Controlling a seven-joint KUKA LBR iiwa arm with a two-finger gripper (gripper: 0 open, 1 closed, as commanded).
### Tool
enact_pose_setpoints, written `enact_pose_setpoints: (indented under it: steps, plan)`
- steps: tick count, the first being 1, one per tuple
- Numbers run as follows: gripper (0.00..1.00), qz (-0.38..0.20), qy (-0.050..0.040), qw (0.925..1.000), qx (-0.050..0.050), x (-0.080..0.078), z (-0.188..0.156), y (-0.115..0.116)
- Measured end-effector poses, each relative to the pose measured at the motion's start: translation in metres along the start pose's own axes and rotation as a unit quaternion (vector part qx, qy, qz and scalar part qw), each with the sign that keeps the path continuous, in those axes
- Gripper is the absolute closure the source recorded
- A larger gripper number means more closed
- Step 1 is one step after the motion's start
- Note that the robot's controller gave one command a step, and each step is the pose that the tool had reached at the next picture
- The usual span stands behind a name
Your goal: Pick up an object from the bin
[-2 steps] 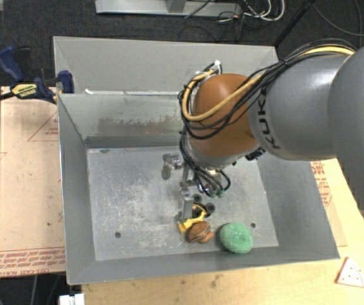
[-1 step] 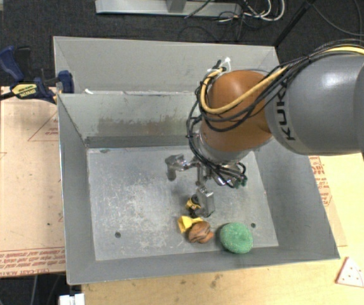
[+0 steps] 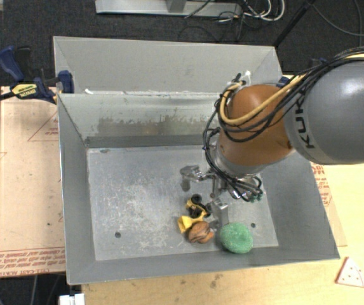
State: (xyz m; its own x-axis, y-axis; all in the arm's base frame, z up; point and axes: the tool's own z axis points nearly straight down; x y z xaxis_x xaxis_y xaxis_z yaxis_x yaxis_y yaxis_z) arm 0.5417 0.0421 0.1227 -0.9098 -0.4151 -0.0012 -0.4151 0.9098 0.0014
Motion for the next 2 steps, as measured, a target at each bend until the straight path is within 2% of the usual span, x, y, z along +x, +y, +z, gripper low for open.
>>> enact_pose_setpoints:
  steps: [1, 2]
  plan:
    - [0.0, -0.114, -0.0006, 0.9935, 0.001, -0.001, 0.037, -0.004]
    - [1.0, 0.022, -0.0005, 0.9997, 0.0, 0.022, 0.053, -0.011]
